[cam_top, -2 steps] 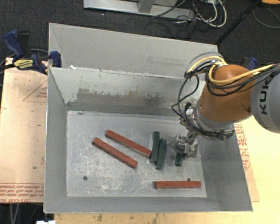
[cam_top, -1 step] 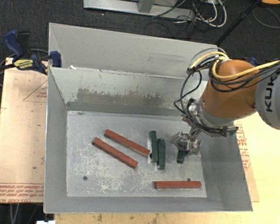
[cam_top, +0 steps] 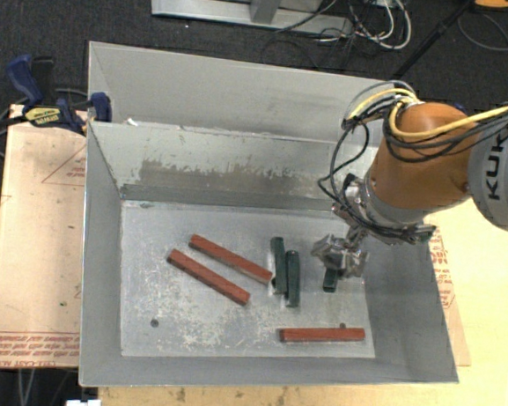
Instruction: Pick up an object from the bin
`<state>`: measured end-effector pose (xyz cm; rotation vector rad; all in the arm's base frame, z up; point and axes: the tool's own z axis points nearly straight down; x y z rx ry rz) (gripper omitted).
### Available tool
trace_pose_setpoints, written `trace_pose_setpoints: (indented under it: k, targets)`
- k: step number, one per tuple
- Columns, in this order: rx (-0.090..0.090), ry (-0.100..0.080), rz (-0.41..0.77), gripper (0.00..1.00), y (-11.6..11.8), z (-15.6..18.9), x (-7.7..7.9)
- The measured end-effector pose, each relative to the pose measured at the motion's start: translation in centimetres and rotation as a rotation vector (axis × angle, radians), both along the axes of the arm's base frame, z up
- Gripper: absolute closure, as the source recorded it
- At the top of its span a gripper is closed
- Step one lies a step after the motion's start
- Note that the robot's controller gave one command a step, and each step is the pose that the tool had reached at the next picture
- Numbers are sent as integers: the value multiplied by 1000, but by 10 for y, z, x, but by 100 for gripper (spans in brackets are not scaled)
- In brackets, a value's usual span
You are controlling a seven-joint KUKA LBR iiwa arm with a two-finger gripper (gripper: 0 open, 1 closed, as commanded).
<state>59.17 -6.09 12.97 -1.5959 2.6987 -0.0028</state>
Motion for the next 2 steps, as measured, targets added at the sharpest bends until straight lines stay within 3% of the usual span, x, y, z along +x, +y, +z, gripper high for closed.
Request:
trace_pose_setpoints:
  k: [2]
  targets:
    - [0,1,-2,100,0,6,1]
